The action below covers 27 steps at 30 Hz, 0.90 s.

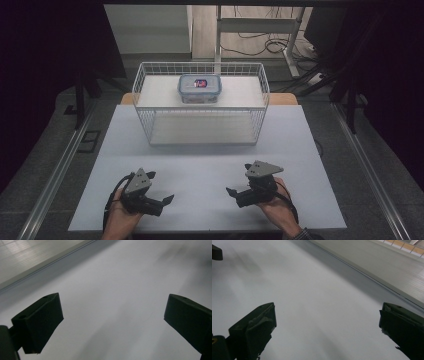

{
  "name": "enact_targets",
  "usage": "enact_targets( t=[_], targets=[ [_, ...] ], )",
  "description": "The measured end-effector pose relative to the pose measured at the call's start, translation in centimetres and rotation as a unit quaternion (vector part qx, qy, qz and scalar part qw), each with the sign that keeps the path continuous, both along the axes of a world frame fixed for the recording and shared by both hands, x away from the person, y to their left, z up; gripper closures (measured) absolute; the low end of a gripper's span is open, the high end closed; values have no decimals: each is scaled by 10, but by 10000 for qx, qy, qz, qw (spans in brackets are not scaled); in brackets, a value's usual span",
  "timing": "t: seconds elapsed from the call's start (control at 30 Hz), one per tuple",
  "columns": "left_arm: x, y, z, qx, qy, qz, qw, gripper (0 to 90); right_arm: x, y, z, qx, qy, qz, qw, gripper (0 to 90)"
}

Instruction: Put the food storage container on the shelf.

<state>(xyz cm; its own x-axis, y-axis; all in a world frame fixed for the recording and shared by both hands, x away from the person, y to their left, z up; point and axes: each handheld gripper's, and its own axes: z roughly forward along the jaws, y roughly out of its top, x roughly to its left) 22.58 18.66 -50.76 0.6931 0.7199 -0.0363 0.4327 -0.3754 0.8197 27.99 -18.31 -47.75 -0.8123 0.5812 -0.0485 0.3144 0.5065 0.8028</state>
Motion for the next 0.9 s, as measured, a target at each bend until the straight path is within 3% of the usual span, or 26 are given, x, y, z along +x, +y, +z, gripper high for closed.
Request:
enact_targets(
  t=[0.9],
  targets=[
    [-33,54,-5,-53,76,645,9979,19,-17,-56,0,-86,-145,-670,9976,9]
  ],
)
